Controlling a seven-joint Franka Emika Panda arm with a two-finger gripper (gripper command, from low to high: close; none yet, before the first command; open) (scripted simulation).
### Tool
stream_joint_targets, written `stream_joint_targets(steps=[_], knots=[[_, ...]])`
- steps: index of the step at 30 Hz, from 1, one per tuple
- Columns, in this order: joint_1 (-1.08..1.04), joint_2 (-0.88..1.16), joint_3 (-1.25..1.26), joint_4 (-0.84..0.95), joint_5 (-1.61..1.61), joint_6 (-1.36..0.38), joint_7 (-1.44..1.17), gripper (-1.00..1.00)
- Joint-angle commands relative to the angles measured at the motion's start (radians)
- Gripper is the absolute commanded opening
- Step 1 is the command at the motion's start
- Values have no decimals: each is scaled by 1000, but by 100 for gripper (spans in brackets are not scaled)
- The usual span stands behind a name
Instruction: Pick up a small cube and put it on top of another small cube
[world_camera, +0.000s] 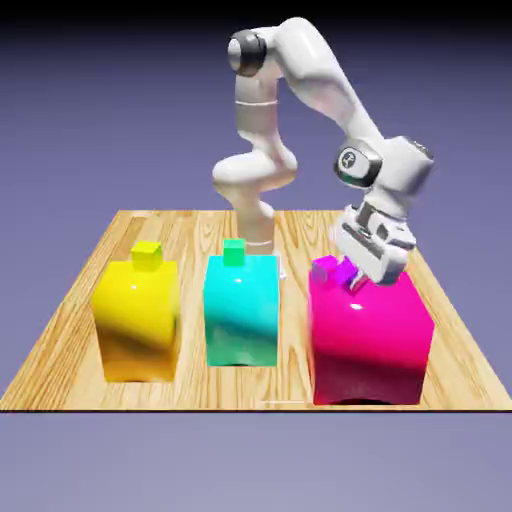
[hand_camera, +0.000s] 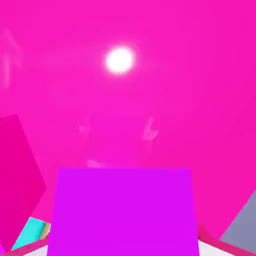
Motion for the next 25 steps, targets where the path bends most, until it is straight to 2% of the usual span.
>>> stream_joint_targets(steps=[1,16,18,22,23,25], knots=[[-9,-25,-11,-24,-45,-19,17,-100],[-281,-402,-200,-366,-667,-306,225,-100],[-283,-407,-206,-366,-667,-307,220,-100],[-342,-320,-313,-395,-803,-165,290,-100],[-342,-320,-313,-395,-803,-165,290,100],[-324,-346,-280,-386,-761,-209,268,100]])
